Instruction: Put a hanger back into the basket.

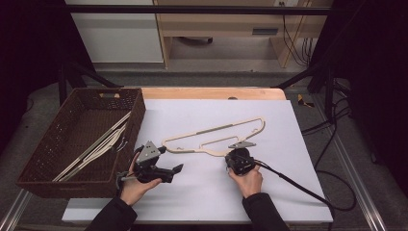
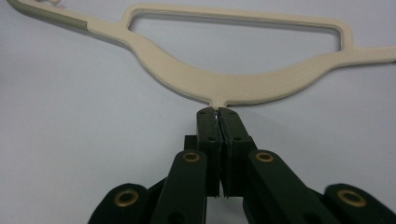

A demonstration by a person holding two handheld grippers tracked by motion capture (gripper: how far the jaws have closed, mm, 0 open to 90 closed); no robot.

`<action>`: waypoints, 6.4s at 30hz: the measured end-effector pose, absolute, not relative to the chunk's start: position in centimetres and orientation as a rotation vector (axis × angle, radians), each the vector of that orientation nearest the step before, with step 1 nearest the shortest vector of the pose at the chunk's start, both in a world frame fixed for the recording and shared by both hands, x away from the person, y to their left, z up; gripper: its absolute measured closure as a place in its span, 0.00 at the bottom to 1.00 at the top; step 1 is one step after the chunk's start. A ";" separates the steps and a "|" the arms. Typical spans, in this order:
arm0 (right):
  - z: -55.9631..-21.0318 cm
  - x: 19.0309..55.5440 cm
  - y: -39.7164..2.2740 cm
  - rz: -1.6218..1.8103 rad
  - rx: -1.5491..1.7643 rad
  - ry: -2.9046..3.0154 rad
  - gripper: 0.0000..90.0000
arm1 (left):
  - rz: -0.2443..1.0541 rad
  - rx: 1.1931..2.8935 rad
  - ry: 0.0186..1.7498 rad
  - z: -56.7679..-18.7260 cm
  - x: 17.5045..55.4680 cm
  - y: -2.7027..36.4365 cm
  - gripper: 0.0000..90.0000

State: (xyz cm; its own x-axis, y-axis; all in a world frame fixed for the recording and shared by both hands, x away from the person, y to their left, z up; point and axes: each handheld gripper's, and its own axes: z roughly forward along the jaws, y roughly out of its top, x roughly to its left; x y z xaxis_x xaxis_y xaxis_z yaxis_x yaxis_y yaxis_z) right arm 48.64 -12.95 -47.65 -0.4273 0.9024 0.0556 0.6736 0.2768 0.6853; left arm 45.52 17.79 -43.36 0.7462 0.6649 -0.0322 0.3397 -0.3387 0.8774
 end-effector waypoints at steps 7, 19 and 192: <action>-47.3 48.5 -13.1 0.949 1.437 2.205 0.99 | 0.420 2.000 0.736 -43.4 47.1 15.7 0.14; -46.1 48.4 -13.7 0.986 1.415 2.196 0.99 | 0.439 2.205 0.611 -43.8 50.6 9.0 0.18; -41.6 43.7 -25.9 1.379 1.180 1.956 0.03 | 0.887 2.046 0.813 -28.9 48.2 40.6 0.95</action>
